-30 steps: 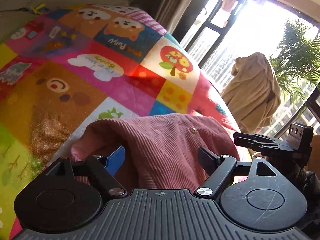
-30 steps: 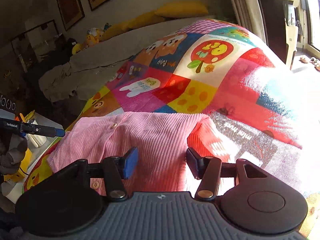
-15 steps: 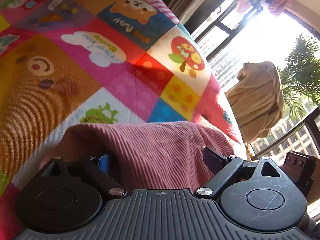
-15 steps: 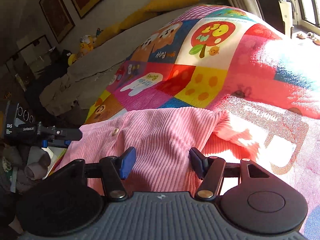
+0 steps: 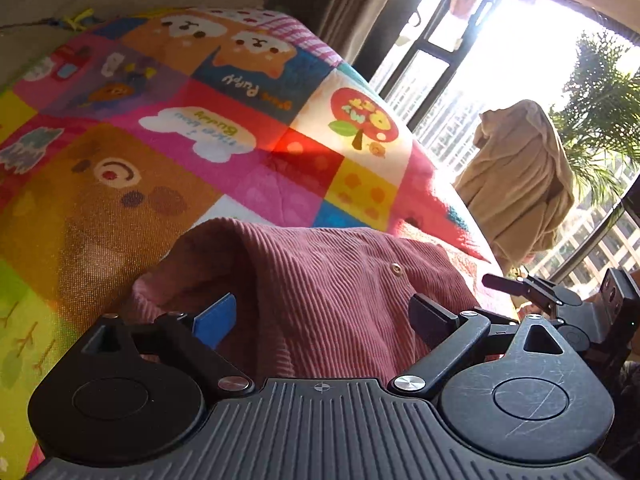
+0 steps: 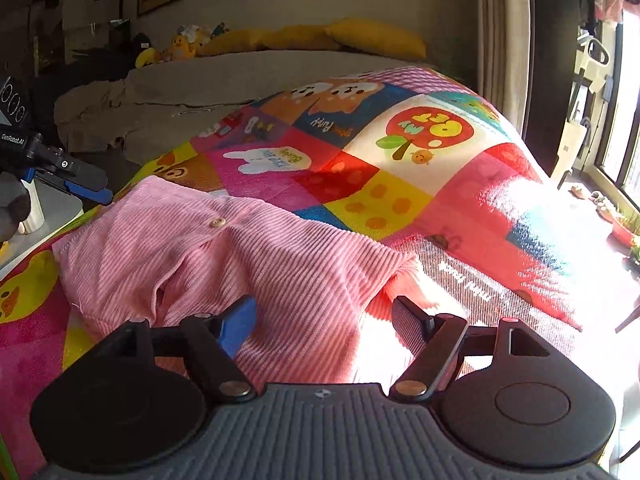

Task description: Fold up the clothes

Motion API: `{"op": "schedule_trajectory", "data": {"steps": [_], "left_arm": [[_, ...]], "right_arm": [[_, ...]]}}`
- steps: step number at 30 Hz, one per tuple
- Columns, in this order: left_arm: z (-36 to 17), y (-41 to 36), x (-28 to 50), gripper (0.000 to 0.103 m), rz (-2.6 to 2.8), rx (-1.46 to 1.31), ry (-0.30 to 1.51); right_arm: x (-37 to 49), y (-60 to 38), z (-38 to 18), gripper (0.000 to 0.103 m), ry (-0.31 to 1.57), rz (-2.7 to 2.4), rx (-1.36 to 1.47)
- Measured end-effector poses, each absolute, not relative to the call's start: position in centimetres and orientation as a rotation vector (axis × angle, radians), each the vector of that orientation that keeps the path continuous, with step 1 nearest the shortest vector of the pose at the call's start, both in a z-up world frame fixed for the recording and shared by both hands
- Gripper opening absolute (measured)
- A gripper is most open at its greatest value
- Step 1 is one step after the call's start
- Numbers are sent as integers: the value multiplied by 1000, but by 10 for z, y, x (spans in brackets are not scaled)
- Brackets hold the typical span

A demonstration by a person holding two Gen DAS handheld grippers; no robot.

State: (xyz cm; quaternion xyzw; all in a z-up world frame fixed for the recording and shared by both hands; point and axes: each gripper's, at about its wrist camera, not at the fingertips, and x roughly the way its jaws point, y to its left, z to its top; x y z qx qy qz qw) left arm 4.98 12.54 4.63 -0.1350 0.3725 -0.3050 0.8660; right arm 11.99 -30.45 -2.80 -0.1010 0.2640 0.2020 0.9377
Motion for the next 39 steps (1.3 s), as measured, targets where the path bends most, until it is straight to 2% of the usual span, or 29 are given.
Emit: {"op": "schedule_trajectory", "data": {"steps": [1, 4, 11, 12, 15, 16, 22, 28, 31, 35, 39], "left_arm": [[45, 123, 44, 97, -638, -268, 780], [42, 120, 46, 97, -602, -301, 778], [56, 108, 37, 97, -533, -285, 683], [59, 106, 33, 97, -542, -276, 665], [63, 100, 24, 97, -636, -306, 654], [62, 96, 23, 97, -659, -311, 656], [30, 59, 32, 98, -706, -266, 763], [26, 55, 18, 98, -717, -160, 736], [34, 74, 15, 98, -651, -239, 699], [41, 98, 21, 98, -560, -359, 667], [45, 91, 32, 98, -565, -338, 668]], "right_arm": [[118, -296, -26, 85, 512, 418, -243], [123, -263, -36, 85, 508, 430, -367], [110, -229, -40, 85, 495, 542, -415], [106, -234, -36, 87, 487, 535, -397], [99, -258, -24, 100, 468, 454, -329], [100, -266, -24, 101, 470, 408, -317], [124, -293, -52, 103, 613, 215, -299], [111, -285, -24, 103, 493, 248, -281], [112, -271, -16, 103, 466, 308, -258], [116, -241, -23, 103, 467, 396, -276], [121, -212, -43, 103, 485, 365, -398]]}}
